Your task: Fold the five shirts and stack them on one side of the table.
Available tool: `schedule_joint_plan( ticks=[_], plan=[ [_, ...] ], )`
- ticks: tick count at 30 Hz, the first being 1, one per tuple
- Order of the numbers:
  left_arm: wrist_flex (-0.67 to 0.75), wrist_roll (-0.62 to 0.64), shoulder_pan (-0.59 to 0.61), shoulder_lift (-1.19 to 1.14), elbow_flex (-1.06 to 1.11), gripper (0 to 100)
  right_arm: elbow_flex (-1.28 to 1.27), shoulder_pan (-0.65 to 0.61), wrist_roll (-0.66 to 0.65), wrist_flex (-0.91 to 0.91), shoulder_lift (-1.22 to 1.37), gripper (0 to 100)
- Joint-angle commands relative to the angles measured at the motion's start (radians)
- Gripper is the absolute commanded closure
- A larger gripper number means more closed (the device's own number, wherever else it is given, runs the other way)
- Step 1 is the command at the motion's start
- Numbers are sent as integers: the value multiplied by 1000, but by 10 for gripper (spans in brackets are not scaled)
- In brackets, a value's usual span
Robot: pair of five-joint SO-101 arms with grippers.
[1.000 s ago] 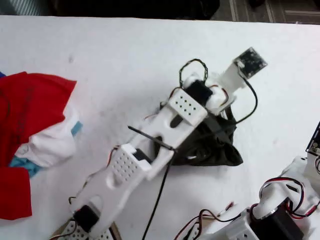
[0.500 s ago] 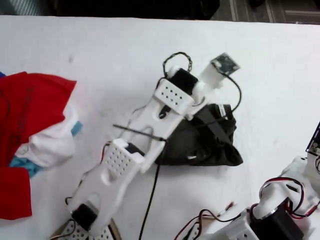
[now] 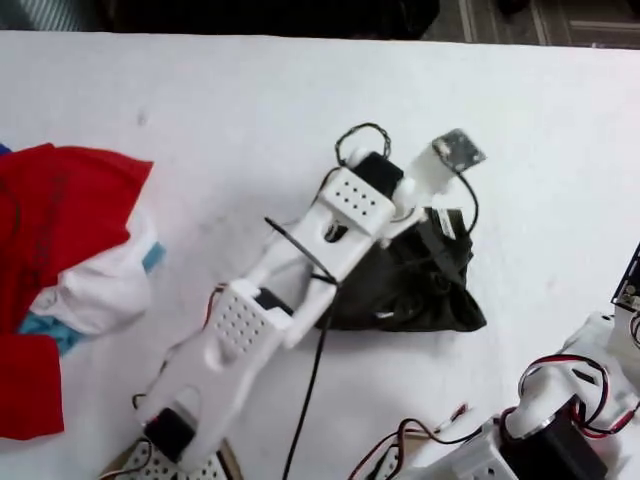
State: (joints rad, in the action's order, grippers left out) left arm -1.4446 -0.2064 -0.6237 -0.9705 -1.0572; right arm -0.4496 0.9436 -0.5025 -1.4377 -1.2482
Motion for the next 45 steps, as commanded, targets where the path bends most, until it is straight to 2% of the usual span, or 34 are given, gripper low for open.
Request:
schedule_joint_plan(
  ticks=[1,6,9,13,20,24,30,36,41,45],
  plan=[
    [219,9,-35,-15,-55,974,32,4,-8,13,-1,980],
    [477,221,-64,-91,-126,973,35,5,-8,13,-2,980],
    [508,233,-71,-114,-196,976,38,5,-9,13,-2,980],
    [358,233,-56,-113,-304,976,35,5,-9,13,-24,978],
    [-109,230,-19,-116,-566,976,21,-5,-9,13,-65,978],
    [-342,95,-48,-111,-609,976,-37,-5,-9,13,-73,979],
    [-342,71,-105,-120,-463,976,-43,-2,-9,15,-73,979],
    [-341,71,-249,-119,-285,976,-43,5,-54,16,-74,979],
    [-325,71,-337,-108,-290,976,-43,5,-69,19,-74,979],
    [-322,71,-297,-97,-376,976,-43,5,-63,19,-74,979]
  ],
)
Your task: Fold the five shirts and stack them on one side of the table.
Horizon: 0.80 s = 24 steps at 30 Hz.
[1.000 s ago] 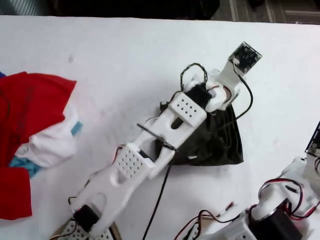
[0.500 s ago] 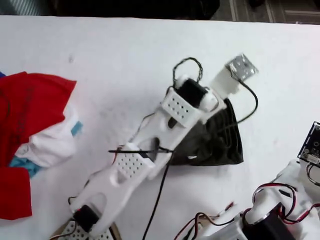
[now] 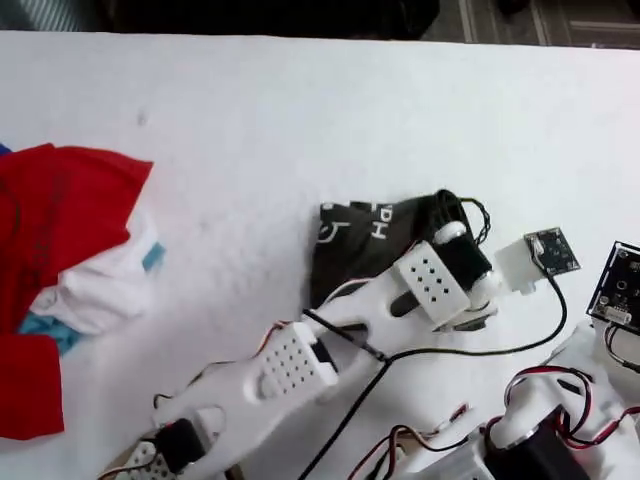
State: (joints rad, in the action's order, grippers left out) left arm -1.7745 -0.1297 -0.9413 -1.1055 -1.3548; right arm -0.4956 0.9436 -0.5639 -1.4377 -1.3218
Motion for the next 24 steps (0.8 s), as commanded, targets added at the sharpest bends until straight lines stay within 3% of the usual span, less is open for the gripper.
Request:
schedule_joint_plan(
  ticks=[1,6,9,14,24],
  plan=[
    [2,-6,38,45,-112,976,3,5,-2,19,-1,979],
    [-5,-6,157,107,-325,976,3,-5,-2,21,-1,979],
    [-8,-6,260,206,-301,976,-2,-39,-2,18,10,979],
    [-11,-5,443,377,-299,976,-81,-205,0,16,44,979],
    [-12,-11,875,664,-288,976,-52,-664,195,-56,383,980]
  ],
)
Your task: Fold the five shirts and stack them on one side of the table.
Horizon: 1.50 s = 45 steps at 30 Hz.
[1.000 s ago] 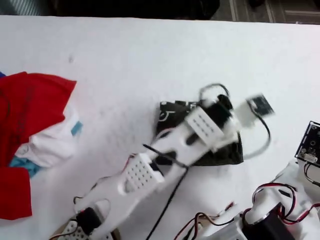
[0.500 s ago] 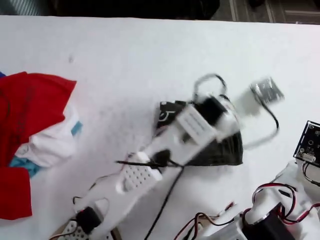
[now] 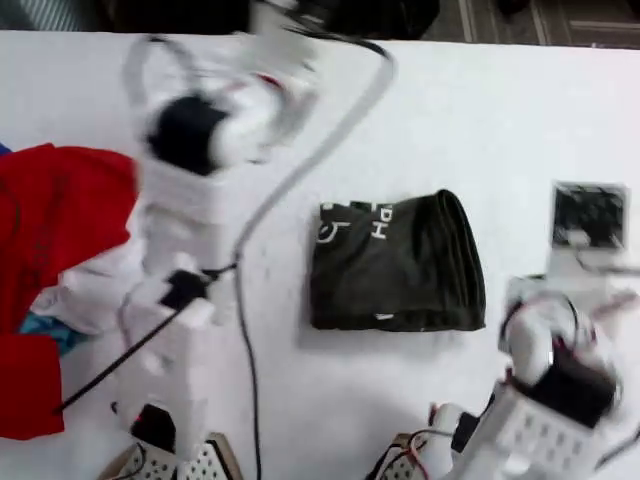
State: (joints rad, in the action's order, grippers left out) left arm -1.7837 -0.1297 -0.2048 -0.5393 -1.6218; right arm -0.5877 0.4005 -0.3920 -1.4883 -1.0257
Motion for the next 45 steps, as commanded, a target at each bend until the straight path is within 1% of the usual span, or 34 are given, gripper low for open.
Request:
schedule_joint_plan(
  ticks=[1,4,6,8,10,14,17,20,22,26,28,30,33,36,38,41,45],
  plan=[
    [-3,-11,200,102,-21,976,40,-171,23,-1,116,980],
    [-3,-12,372,110,-2,973,40,-318,26,7,199,980],
    [-3,-12,478,110,5,973,37,-401,26,44,248,980],
    [-3,-12,573,110,5,973,35,-455,26,101,306,980],
    [-3,-12,657,111,5,973,34,-481,26,151,375,980],
    [-5,-12,825,113,3,976,0,-483,18,211,545,980],
    [-5,-12,940,113,5,976,-49,-447,5,223,668,980],
    [-6,-12,1050,113,5,976,-101,-384,-140,269,768,980],
    [-6,-12,1118,113,5,976,-120,-308,-218,311,817,980],
    [-6,-12,1207,113,5,976,-115,-162,-339,360,848,980],
    [-6,-12,1237,113,5,976,-98,-142,-385,358,831,980],
    [-6,-12,1259,113,5,976,-46,-145,-385,318,789,980],
    [-6,-12,1283,113,3,976,86,-188,-382,257,704,980],
    [-6,-14,1308,113,3,976,195,-285,-336,269,662,980],
    [-6,-14,1325,113,3,976,219,-363,-298,335,668,980],
    [-6,-14,1348,113,3,976,219,-455,-235,489,737,980],
    [-6,-31,1376,113,3,976,226,-472,-178,708,908,980]
  ],
)
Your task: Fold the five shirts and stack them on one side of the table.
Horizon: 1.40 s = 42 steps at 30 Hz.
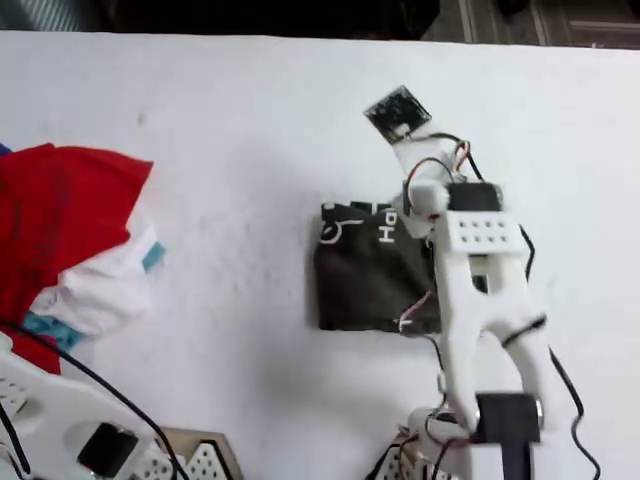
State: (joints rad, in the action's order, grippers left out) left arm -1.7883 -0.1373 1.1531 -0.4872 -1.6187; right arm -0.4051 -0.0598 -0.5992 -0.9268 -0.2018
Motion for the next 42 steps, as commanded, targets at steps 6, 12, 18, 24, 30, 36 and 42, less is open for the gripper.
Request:
schedule_joint_plan(
  ticks=[6,12,18,24,30,36,42],
  plan=[
    [0,-75,33,61,-6,976,43,125,26,331,312,980],
    [0,-75,44,61,-5,976,44,219,31,501,449,980],
    [0,-75,93,58,0,976,112,213,140,351,286,980],
    [2,-75,119,58,0,976,114,24,178,177,110,980],
    [2,-75,124,58,-5,976,109,-67,183,-28,67,980],
    [2,-77,125,58,0,976,157,1,183,-380,33,976],
    [2,-77,119,58,0,976,94,74,304,-464,71,755]
  ],
)
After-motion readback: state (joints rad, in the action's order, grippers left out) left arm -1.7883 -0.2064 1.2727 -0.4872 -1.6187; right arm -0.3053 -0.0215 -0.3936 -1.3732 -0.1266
